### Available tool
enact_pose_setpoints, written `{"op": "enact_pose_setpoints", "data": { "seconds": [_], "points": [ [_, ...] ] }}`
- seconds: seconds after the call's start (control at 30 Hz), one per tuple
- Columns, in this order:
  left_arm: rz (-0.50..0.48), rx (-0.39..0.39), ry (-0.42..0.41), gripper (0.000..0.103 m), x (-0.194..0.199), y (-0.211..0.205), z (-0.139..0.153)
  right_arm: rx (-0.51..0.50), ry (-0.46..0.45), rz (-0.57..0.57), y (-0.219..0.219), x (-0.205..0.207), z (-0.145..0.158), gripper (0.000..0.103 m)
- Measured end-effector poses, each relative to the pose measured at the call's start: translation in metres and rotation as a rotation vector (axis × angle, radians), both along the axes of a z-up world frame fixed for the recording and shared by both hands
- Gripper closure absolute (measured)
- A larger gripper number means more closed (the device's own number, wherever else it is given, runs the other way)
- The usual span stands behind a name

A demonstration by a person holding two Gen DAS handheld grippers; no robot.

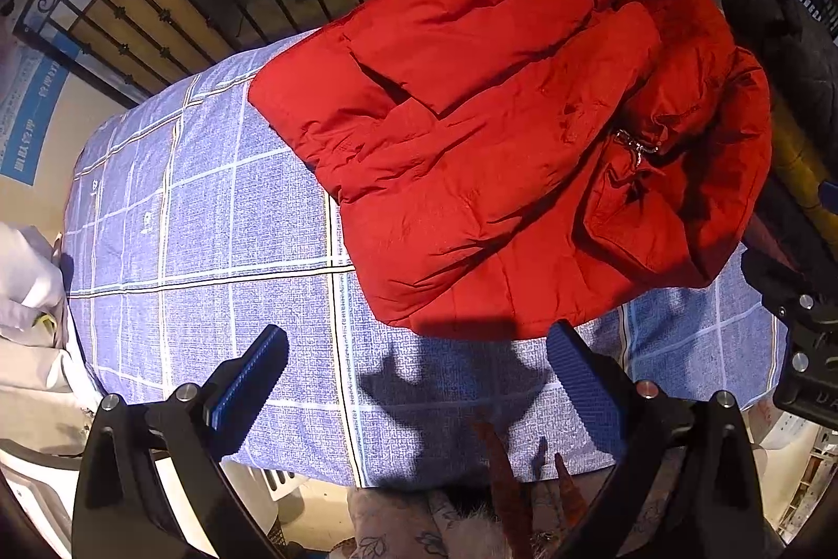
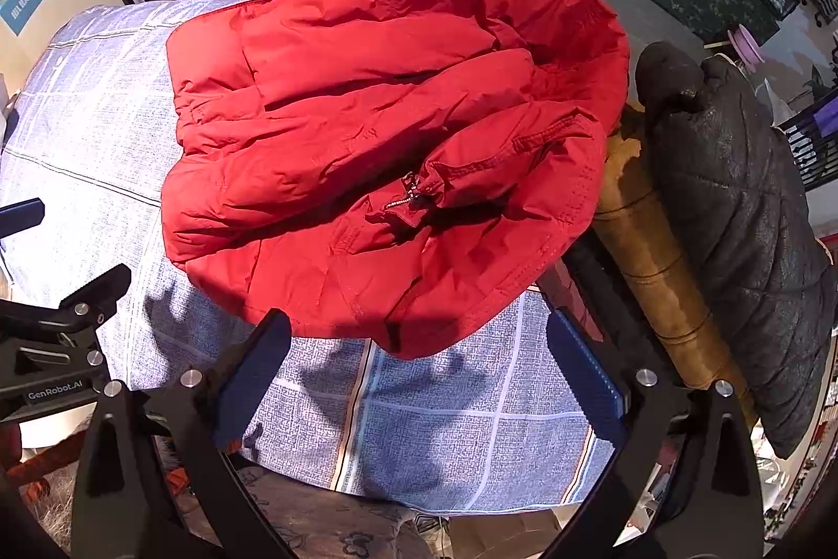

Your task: Fold large clothes

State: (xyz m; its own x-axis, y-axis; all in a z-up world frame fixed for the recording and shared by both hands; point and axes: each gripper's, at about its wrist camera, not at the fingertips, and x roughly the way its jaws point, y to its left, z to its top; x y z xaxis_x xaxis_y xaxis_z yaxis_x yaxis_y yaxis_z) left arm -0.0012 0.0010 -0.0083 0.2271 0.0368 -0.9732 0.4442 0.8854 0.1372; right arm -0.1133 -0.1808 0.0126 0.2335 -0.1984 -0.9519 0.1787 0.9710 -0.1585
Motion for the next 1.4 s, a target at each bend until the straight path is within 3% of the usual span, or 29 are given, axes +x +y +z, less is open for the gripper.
{"op": "enact_pose_setpoints", "data": {
  "seconds": [1.4],
  "points": [
    [-0.008, -0.031, -0.022, 0.006, 0.0011, 0.0011, -0.0018, 0.005, 0.019, 0.0, 0.0024, -0.0012, -0.0081, 0.006]
  ]
}}
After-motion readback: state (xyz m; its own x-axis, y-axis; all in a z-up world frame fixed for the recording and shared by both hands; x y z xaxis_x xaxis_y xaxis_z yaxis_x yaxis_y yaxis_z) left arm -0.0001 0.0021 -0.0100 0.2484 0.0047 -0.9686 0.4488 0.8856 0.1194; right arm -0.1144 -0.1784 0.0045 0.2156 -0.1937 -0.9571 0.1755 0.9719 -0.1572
